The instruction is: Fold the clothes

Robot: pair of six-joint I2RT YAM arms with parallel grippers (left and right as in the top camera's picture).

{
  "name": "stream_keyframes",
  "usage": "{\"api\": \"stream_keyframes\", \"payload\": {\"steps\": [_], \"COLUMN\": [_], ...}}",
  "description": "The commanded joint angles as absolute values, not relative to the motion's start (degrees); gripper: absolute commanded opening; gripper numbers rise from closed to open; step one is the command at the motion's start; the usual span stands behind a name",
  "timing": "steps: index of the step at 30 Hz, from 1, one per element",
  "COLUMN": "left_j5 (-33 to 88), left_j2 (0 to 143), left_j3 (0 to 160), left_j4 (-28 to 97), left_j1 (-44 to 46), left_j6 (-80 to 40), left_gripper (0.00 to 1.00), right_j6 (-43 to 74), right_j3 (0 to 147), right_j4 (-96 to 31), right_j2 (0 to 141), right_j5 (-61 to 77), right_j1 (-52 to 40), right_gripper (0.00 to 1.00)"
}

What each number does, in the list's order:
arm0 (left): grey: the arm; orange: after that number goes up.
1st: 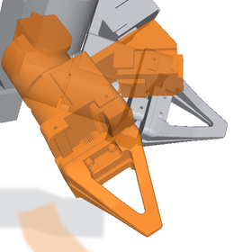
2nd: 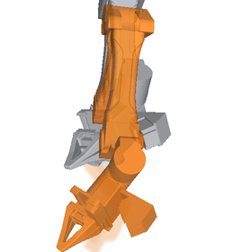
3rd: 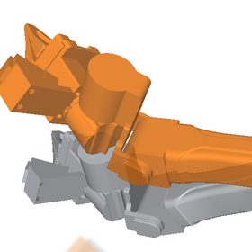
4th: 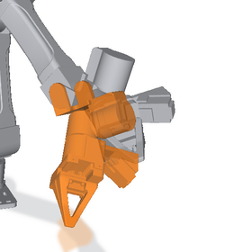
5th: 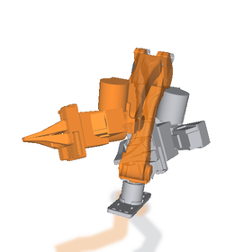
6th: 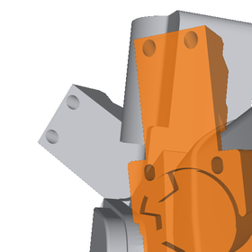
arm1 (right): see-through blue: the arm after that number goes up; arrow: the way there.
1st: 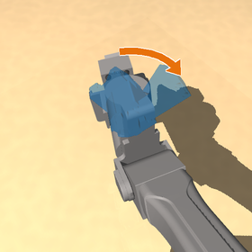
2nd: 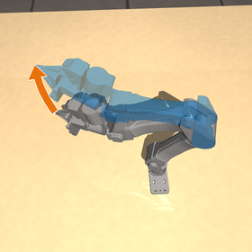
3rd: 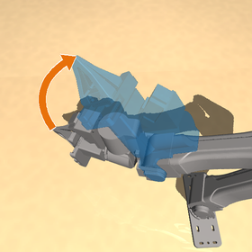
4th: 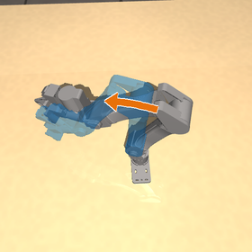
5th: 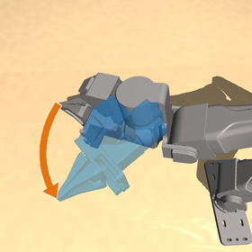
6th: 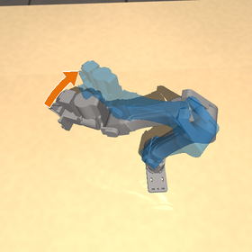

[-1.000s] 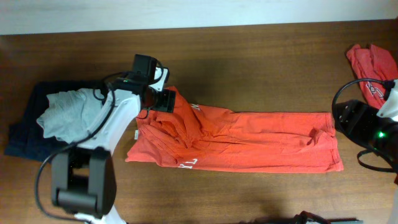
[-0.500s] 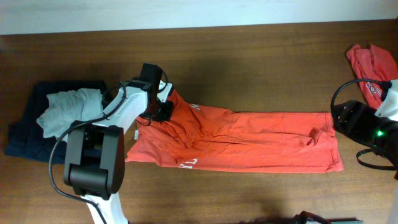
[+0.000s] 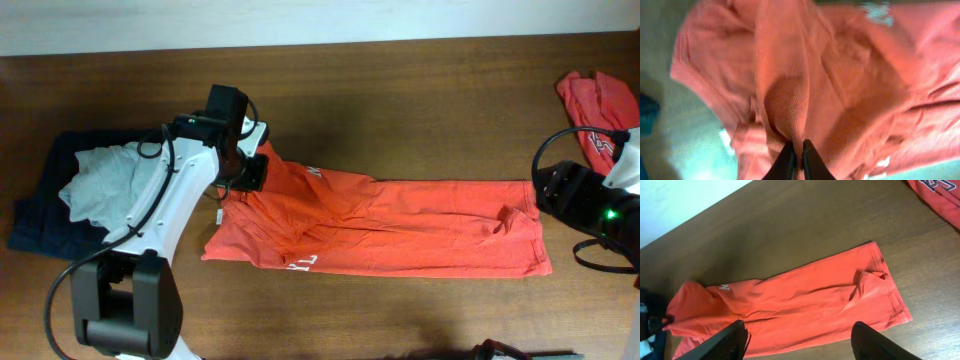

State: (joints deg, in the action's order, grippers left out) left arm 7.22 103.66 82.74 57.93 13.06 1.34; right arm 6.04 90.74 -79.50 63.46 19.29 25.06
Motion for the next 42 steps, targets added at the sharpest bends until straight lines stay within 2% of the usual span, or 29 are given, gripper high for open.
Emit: {"api": "stream_keyframes", "payload": {"steps": [1, 9, 11, 14, 18, 19, 20, 22, 24, 25, 33, 42], "left_j5": [6.0, 6.0, 6.0, 5.3, 3.2, 3.2, 3.1, 2.5, 2.3, 2.3, 2.3, 2.2], "left_j2": [103.2, 103.2, 103.2, 103.2, 103.2, 103.2, 103.2, 103.3, 103.5, 103.8, 108.0, 113.8], "left_j3": [83.1, 83.1, 83.1, 83.1, 83.1, 83.1, 83.1, 83.0, 82.6, 82.5, 82.5, 82.5], "left_j4": [61.3, 66.3, 67.2, 68.1, 67.6, 66.8, 65.3, 60.2, 55.0, 52.8, 47.8, 48.9], "left_j1": [13.0, 13.0, 13.0, 13.0, 13.0, 13.0, 13.0, 13.0, 13.0, 13.0, 13.0, 13.0], "left_j6": [1.8, 1.8, 1.8, 1.8, 1.8, 1.8, 1.8, 1.8, 1.8, 1.8, 1.8, 1.8], "left_gripper": [0.08, 0.13, 0.11, 0.01, 0.01, 0.08, 0.22, 0.39, 0.52, 0.56, 0.58, 0.52], "right_j6": [6.5, 6.5, 6.5, 6.5, 6.5, 6.5, 6.5, 6.5, 6.5, 6.5, 6.5, 7.8], "right_j3": [90.7, 90.7, 90.7, 90.7, 90.7, 90.7, 90.7, 90.6, 90.6, 90.6, 90.5, 90.5], "right_j4": [-79.5, -79.5, -79.5, -79.5, -79.5, -79.5, -79.5, -79.5, -79.5, -79.5, -78.0, -71.8], "right_j2": [63.5, 63.5, 63.5, 63.5, 63.8, 64.1, 64.5, 65.6, 67.0, 67.9, 79.9, 100.6], "right_j5": [18.7, 18.6, 18.4, 18.1, 17.1, 17.1, 17.1, 17.1, 17.1, 17.1, 11.9, 10.2], "right_j1": [25.1, 25.1, 25.1, 25.1, 25.1, 25.1, 25.1, 25.1, 25.1, 25.1, 25.3, 33.3], "right_gripper": [0.72, 0.72, 0.72, 0.72, 0.73, 0.73, 0.75, 0.75, 0.76, 0.77, 0.91, 0.95]}}
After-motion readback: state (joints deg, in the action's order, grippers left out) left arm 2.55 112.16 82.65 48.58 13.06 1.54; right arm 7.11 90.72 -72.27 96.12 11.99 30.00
